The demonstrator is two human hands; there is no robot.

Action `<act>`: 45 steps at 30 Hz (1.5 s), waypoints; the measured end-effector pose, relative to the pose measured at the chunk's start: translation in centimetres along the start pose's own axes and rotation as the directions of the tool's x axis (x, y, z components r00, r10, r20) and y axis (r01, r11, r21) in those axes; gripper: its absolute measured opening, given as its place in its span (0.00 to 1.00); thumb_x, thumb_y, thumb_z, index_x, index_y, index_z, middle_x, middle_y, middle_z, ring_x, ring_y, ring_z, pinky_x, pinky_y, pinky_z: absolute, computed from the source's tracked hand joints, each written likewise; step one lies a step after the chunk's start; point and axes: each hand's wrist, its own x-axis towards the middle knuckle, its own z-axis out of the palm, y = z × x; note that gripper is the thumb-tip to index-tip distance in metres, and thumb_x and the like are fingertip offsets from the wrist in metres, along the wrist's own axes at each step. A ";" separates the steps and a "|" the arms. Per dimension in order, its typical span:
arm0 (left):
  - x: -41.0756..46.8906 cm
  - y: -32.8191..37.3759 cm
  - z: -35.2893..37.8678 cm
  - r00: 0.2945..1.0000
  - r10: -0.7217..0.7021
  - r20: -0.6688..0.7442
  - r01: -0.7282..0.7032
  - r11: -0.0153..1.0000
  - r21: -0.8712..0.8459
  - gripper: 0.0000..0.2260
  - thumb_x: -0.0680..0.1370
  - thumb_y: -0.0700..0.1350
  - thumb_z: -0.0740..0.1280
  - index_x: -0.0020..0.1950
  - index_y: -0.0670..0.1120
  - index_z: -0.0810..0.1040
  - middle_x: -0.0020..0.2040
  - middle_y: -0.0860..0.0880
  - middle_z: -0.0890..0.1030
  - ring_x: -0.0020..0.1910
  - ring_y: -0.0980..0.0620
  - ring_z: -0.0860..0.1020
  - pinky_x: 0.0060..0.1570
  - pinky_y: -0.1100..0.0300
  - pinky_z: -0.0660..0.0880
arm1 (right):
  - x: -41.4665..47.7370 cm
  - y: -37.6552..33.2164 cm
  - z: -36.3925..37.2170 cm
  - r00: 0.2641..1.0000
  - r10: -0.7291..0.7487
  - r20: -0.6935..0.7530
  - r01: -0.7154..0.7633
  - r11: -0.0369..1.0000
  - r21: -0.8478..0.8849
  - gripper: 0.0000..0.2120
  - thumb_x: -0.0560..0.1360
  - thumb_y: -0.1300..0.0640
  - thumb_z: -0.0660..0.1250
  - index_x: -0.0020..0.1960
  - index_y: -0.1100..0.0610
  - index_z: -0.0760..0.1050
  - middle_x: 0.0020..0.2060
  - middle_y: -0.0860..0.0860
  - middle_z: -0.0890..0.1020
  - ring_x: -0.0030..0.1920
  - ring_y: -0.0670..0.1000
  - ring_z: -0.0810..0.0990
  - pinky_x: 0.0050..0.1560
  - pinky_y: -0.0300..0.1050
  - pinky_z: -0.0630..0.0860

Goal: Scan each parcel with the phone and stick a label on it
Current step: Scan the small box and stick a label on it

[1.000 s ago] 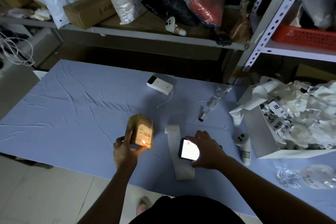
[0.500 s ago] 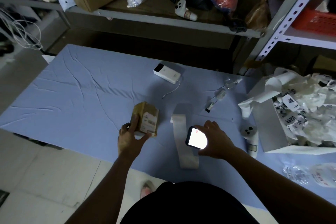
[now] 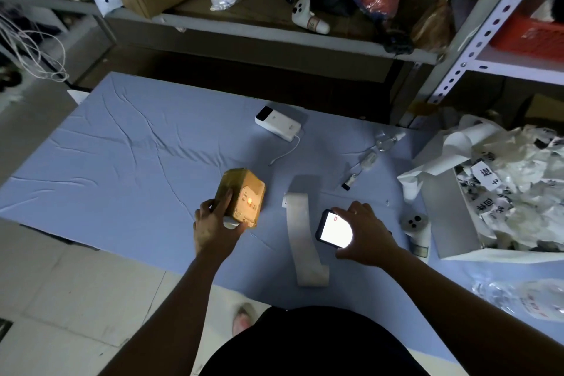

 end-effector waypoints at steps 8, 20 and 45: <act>0.3 0.5 -0.2 0.999 -0.043 0.023 0.046 0.992 -0.121 0.40 0.67 0.49 0.81 0.76 0.57 0.68 0.62 0.41 0.73 0.60 0.38 0.72 0.59 0.46 0.75 | 0.4 -0.4 1.0 1.000 -0.012 0.014 0.012 1.000 0.029 0.48 0.62 0.37 0.77 0.77 0.44 0.60 0.63 0.49 0.68 0.63 0.51 0.66 0.61 0.52 0.74; 0.1 2.4 0.0 0.962 -0.225 0.156 0.273 0.830 -0.486 0.33 0.66 0.43 0.82 0.67 0.57 0.71 0.59 0.46 0.80 0.56 0.47 0.80 0.56 0.46 0.80 | 1.7 -0.8 3.5 0.989 0.146 0.035 -0.150 0.973 0.174 0.46 0.63 0.40 0.78 0.76 0.45 0.63 0.60 0.51 0.69 0.63 0.54 0.67 0.58 0.52 0.75; 0.8 1.7 -3.7 0.965 -0.195 0.173 0.240 0.923 -0.300 0.21 0.79 0.46 0.70 0.73 0.48 0.72 0.61 0.48 0.79 0.58 0.50 0.79 0.55 0.60 0.77 | 9.7 -8.5 5.4 0.806 0.586 0.082 -0.406 0.448 0.797 0.24 0.70 0.60 0.77 0.63 0.62 0.77 0.57 0.60 0.83 0.57 0.61 0.82 0.50 0.46 0.76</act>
